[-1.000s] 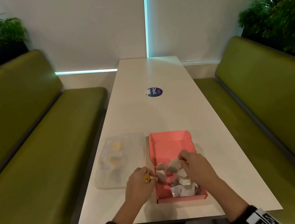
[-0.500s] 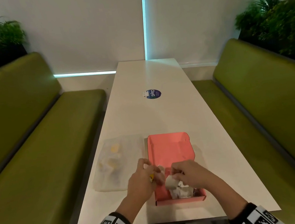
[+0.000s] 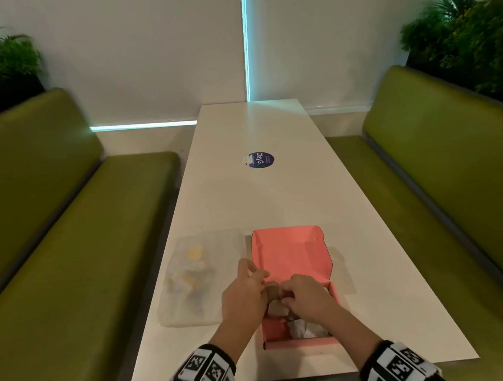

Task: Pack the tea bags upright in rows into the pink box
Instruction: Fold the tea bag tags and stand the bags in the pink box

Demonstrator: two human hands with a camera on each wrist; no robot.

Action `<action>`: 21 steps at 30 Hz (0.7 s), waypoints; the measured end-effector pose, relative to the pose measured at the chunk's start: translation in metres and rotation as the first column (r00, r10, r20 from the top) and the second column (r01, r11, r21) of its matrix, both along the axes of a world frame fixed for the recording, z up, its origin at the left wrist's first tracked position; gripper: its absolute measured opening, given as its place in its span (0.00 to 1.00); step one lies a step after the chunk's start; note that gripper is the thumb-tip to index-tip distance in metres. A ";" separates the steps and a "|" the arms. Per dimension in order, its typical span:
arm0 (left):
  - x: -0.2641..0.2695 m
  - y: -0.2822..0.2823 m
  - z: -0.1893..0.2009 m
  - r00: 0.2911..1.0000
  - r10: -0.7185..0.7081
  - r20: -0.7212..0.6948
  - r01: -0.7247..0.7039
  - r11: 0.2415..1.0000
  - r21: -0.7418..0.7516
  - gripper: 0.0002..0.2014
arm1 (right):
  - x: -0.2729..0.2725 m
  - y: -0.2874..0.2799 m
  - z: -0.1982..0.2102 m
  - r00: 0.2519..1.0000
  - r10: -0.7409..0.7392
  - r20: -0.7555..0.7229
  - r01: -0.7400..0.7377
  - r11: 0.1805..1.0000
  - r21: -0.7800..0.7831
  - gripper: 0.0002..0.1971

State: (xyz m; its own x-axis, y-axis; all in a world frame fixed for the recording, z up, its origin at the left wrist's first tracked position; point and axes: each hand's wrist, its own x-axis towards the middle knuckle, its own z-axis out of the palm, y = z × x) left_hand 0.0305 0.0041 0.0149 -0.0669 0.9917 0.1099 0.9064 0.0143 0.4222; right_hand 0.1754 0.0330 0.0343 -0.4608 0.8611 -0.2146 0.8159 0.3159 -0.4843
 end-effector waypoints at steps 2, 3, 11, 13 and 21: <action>-0.004 -0.003 -0.001 0.996 0.000 0.094 -0.006 0.998 0.062 0.15 | -0.004 0.003 -0.001 1.000 -0.023 0.017 0.023 1.000 0.006 0.09; -0.006 -0.004 -0.002 0.989 0.004 0.150 -0.018 0.996 0.091 0.15 | -0.005 0.004 0.000 0.999 -0.034 0.019 0.033 0.999 0.012 0.09; -0.015 -0.026 -0.011 0.924 0.182 0.337 -0.182 0.983 -0.032 0.04 | -0.015 0.006 -0.008 0.974 -0.161 -0.157 0.182 0.975 0.128 0.13; -0.015 -0.031 -0.014 0.922 0.181 0.343 -0.152 0.982 -0.110 0.04 | -0.012 0.003 -0.009 0.966 -0.183 -0.182 0.215 0.961 0.172 0.11; -0.009 -0.040 -0.020 0.936 0.155 0.315 -0.091 0.973 -0.211 0.20 | -0.008 -0.020 -0.032 0.986 0.088 0.138 -0.109 0.982 0.156 0.17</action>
State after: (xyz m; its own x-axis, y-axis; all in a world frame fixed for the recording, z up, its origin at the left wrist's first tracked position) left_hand 0.0211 -0.0357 -0.0052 -0.1897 0.9734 -0.1286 0.7040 0.2262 0.6732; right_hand 0.1674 0.0126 0.0028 -0.5227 0.8411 -0.1389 0.8294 0.4640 -0.3112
